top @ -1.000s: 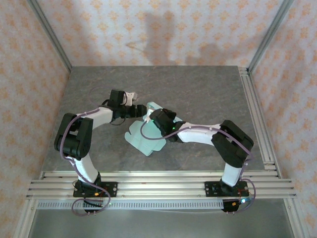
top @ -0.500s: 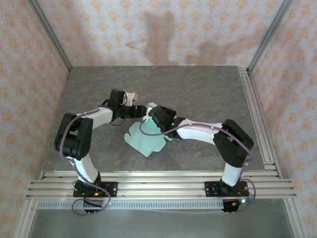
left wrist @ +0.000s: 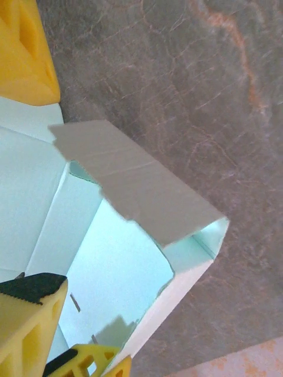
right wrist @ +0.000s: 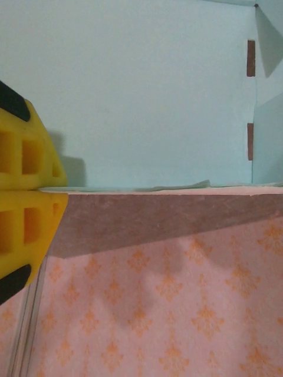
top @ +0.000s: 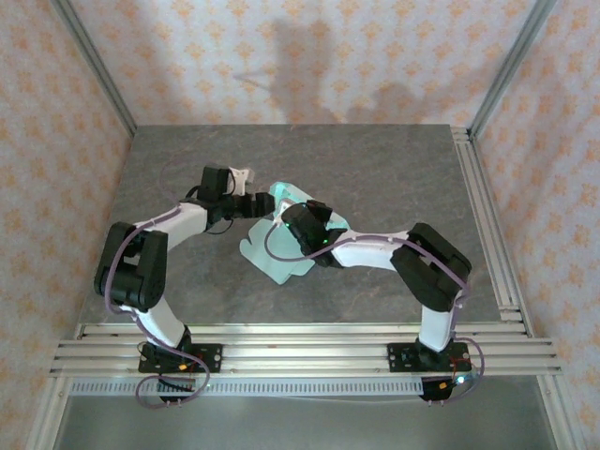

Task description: Fold the paper box

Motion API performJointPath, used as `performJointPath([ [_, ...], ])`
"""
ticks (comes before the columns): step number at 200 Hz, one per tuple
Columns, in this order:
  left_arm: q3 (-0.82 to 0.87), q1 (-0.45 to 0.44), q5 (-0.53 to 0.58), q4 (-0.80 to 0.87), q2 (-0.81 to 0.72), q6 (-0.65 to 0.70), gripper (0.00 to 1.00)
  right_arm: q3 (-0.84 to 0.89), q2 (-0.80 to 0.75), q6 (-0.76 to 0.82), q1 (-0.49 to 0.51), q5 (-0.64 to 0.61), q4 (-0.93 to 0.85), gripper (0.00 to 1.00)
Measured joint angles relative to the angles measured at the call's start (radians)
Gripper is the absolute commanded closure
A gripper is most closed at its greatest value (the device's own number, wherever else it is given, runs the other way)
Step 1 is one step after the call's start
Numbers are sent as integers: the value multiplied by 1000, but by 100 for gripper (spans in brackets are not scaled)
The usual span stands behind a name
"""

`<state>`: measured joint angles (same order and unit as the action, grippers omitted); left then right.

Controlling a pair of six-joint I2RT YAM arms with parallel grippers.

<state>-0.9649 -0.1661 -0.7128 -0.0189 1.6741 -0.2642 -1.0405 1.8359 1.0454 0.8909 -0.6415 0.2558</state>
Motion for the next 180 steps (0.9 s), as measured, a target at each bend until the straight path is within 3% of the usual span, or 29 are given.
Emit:
performJointPath([
  [45, 0, 16, 0, 3, -14, 4, 24, 7, 2, 76, 0, -14, 131, 100],
  [131, 105, 98, 1, -74, -71, -7, 26, 34, 2, 84, 0, 2, 146, 100],
  [180, 71, 143, 18, -103, -54, -5, 27, 65, 2, 101, -1, 53, 187, 100],
])
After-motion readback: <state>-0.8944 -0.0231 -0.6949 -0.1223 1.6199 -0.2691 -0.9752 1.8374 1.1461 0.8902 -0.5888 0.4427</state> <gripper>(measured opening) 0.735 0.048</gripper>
